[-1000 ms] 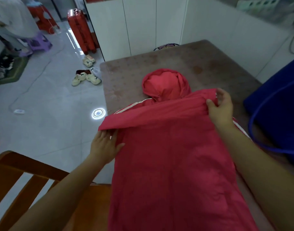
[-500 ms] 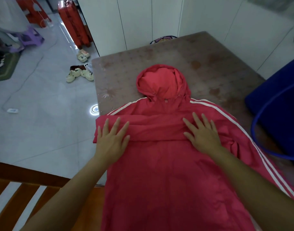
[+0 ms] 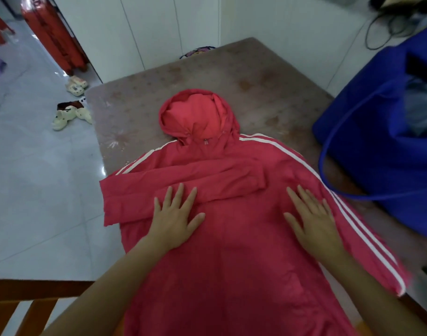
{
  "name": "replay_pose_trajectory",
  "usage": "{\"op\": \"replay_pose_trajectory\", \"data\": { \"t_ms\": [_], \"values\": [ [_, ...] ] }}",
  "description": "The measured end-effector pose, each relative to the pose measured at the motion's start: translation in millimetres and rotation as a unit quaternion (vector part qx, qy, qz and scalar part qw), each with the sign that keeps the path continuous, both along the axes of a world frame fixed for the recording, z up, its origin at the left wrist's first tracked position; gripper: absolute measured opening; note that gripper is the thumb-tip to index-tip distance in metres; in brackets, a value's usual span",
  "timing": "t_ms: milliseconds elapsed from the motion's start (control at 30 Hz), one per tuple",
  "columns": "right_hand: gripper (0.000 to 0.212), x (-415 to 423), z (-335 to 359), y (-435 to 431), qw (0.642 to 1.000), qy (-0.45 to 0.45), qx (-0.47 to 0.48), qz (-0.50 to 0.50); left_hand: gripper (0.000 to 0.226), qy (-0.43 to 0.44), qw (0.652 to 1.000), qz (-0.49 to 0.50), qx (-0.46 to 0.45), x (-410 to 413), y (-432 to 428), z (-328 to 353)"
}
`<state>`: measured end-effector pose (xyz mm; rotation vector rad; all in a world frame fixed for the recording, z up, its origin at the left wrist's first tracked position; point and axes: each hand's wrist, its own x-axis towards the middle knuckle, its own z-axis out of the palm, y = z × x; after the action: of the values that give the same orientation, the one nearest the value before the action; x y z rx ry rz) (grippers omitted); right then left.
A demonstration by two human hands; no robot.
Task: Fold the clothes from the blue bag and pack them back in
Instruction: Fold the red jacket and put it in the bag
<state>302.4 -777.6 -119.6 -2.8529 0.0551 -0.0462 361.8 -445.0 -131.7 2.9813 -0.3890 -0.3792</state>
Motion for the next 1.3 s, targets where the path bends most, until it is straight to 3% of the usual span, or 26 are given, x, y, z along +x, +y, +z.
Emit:
{"op": "replay_pose_trajectory", "data": {
  "t_ms": [333, 533, 633, 800, 867, 1000, 1100, 1167, 1233, 1300],
  "values": [
    [0.065, -151.9, -16.9, -85.8, 0.981, 0.016, -0.006, -0.194, 0.080, -0.006, 0.967, -0.247, -0.054, -54.3, -159.1, 22.9],
    [0.076, -165.1, -8.6, -104.2, 0.908, 0.050, 0.214, -0.356, 0.077, 0.040, 0.946, -0.314, -0.075, -93.3, -205.1, 39.4],
    [0.081, -157.8, -6.7, -107.2, 0.876, 0.043, 0.275, -0.395, 0.076, 0.049, 0.944, -0.315, -0.087, -101.6, -211.0, 46.1],
    [0.089, -154.3, -10.4, -117.4, 0.871, 0.069, 0.298, -0.385, 0.075, 0.040, 0.948, -0.295, -0.110, -101.5, -199.7, 62.0],
    [0.084, -156.4, -6.2, -123.4, 0.886, 0.057, 0.271, -0.372, 0.076, 0.033, 0.953, -0.282, -0.109, -98.0, -189.1, 66.8],
    [0.068, -151.9, 31.5, -121.2, 0.930, -0.044, 0.224, -0.289, 0.076, 0.022, 0.955, -0.267, -0.128, -88.7, -171.0, 67.1],
    [0.066, -130.3, 89.5, -90.6, 0.945, -0.087, 0.233, -0.212, 0.063, 0.047, 0.941, -0.234, -0.239, -89.0, -169.6, 72.9],
    [0.067, -110.9, 120.0, -57.2, 0.944, -0.103, 0.266, -0.165, 0.042, 0.155, 0.901, -0.118, -0.387, -92.7, -174.2, 82.7],
    [0.067, -92.5, 138.1, -14.9, 0.939, -0.105, 0.312, -0.103, 0.027, 0.317, 0.788, 0.058, -0.524, -93.9, -176.3, 92.0],
    [0.066, -80.3, 144.8, 28.9, 0.928, -0.060, 0.369, 0.009, 0.036, 0.398, 0.660, 0.184, -0.610, -85.2, -165.1, 89.9]
  ]
}}
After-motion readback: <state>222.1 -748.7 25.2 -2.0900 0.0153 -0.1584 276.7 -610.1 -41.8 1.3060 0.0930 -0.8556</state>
